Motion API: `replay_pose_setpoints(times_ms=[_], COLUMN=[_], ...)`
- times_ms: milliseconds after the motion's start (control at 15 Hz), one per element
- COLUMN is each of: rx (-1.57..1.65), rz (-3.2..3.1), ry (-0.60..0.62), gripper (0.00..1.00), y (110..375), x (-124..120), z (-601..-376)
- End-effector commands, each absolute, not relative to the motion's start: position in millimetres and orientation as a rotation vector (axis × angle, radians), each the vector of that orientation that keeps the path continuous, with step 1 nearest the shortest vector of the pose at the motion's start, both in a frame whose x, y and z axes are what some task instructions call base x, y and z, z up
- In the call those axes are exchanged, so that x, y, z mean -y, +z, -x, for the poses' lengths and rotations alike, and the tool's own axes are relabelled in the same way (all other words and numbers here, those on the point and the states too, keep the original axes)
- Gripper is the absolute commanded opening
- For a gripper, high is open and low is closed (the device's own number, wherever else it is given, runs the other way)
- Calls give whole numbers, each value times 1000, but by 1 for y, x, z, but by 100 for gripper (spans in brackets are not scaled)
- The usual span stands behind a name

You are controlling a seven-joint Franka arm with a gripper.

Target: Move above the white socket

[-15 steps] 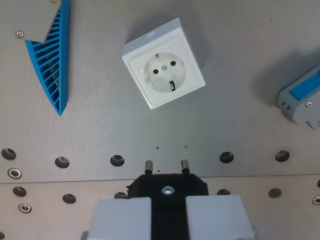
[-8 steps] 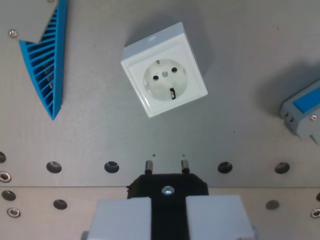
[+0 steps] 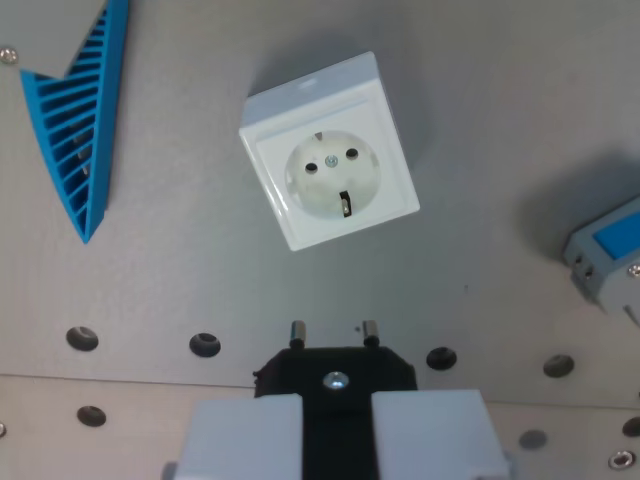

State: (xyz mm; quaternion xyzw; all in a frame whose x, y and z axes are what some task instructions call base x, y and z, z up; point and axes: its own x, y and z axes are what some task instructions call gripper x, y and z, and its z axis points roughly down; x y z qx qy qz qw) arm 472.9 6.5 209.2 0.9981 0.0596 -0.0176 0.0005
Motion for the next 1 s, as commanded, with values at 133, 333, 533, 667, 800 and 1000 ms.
replay_pose_setpoints(times_ms=[133,333,533,667,800,1000], rx=[-409,-460,-504,-534,-562,-600], rz=[-3116,-3107,-3098,-3091,-3085,-3077], ry=[94,101,107,109,104,92], gripper=[0,0,0,0,0,0], y=[192,183,173,167,160,150], x=[-4,-3,-2,-2,-1,-1], z=[-468,-467,-467,-466,-467,-467])
